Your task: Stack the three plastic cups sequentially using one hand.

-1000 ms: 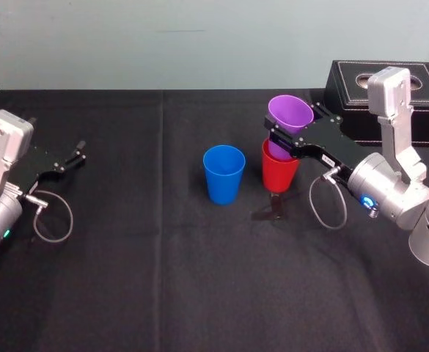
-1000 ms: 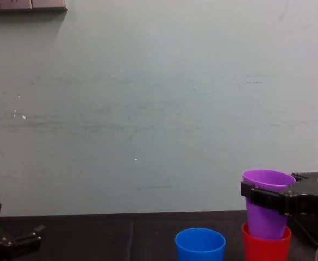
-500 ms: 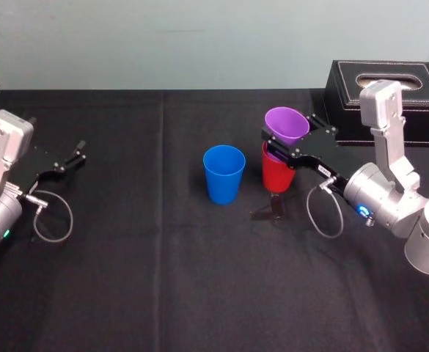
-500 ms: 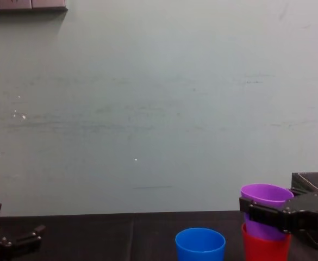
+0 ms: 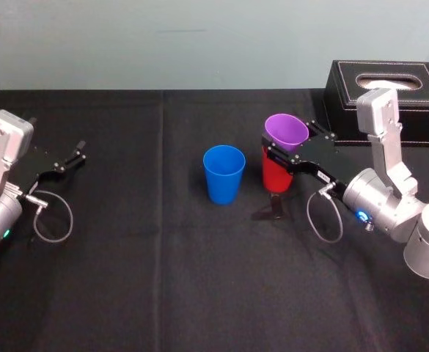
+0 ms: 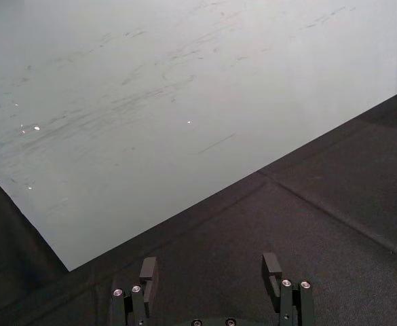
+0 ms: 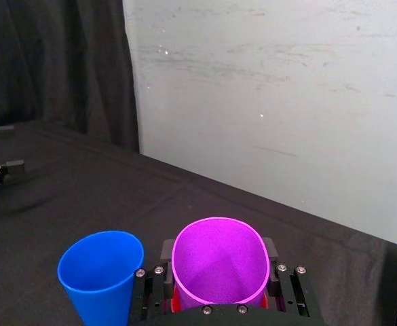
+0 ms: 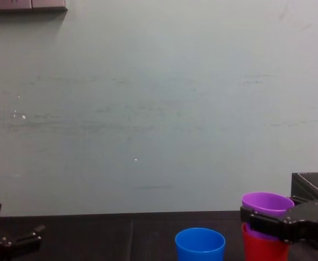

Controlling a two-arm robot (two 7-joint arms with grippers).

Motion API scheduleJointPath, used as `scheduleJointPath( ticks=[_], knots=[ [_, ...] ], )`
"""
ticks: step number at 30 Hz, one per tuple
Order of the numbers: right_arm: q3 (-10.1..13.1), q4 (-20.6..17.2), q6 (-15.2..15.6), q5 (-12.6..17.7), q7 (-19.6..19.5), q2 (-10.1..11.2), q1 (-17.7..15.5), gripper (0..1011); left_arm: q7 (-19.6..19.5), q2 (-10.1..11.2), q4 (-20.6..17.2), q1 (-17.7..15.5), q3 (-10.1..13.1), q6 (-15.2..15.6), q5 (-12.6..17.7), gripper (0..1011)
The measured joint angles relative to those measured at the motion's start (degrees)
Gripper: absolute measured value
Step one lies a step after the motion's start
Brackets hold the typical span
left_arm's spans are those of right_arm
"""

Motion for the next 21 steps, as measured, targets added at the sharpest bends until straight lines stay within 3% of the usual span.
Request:
scheduleJointPath(
  ticks=[16, 21],
  knots=[
    [-0.19, 0.47, 0.32, -0.41, -0.04, -0.16, 0.04, 739, 0.0, 0.0, 0.0, 0.0, 0.0, 0.0, 0.0, 1004],
    [-0.17, 0.43, 0.32, -0.39, -0.05, -0.14, 0.04, 841, 0.0, 0.0, 0.0, 0.0, 0.0, 0.0, 0.0, 1005]
  ],
)
